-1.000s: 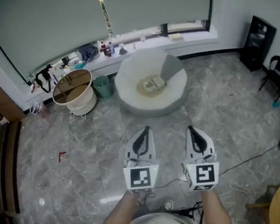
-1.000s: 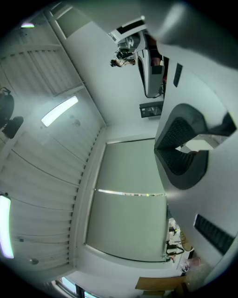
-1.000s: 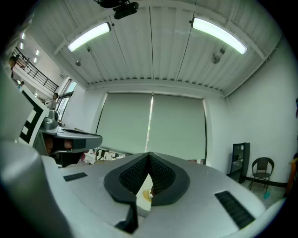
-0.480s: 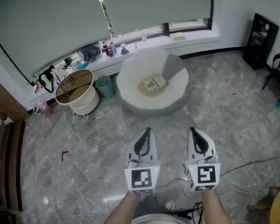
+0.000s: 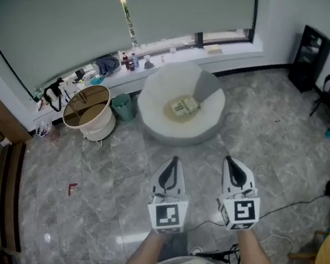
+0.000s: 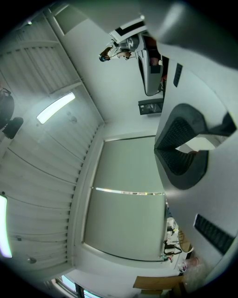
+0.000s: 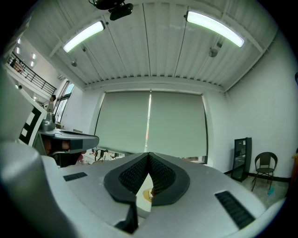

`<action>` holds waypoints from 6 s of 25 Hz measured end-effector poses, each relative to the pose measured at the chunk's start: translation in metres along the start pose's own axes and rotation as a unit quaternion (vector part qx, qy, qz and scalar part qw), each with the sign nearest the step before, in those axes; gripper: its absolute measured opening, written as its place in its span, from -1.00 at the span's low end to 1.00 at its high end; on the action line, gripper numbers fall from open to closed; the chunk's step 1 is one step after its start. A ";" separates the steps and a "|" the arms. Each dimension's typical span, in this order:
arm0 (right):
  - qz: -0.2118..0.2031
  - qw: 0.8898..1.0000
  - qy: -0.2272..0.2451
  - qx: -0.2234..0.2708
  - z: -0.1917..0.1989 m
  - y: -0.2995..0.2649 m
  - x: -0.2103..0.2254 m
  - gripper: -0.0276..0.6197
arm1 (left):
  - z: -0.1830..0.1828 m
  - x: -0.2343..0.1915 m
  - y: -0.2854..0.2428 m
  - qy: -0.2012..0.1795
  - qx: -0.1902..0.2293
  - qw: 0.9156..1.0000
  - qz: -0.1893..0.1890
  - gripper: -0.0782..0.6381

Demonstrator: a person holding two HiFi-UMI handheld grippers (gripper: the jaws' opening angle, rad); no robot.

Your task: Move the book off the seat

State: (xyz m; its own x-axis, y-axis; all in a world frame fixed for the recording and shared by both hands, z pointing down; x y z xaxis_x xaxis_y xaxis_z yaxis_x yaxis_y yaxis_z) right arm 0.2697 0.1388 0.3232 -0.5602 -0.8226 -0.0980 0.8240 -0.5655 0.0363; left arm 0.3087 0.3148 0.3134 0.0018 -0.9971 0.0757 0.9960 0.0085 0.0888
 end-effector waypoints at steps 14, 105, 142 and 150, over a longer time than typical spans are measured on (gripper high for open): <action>-0.025 0.999 0.015 -0.024 -0.006 -0.161 -0.041 -0.91 | 0.018 -0.114 -0.103 0.029 0.002 0.999 -0.015 -0.78; 0.106 0.987 -0.042 -0.111 0.101 -0.738 0.159 -0.91 | 0.141 -0.270 -0.731 -0.006 -0.090 0.987 0.130 -0.78; 0.312 0.883 -0.212 -0.280 0.451 -0.843 0.211 -0.91 | 0.487 -0.213 -0.918 -0.077 -0.292 0.883 0.358 -0.78; 0.337 0.857 -0.225 -0.317 0.564 -0.843 0.196 -0.91 | 0.612 -0.211 -0.924 -0.090 -0.329 0.861 0.377 -0.78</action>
State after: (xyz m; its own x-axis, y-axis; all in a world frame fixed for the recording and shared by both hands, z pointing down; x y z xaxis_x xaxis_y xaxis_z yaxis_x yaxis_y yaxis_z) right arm -0.5826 0.4201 0.8345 0.2024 -0.9705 0.1312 0.7739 0.0765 -0.6287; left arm -0.6666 0.5630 0.8232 0.7152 -0.6985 0.0244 0.5536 0.5447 -0.6299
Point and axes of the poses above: the fingertips, and each gripper's own axes: y backward along the fingers, x to its right, z out of its underside, the point moved 6 cm from there along y, backward along the fingers, and after that the axes turned 2 degrees about -z, right-handed, at the moved point
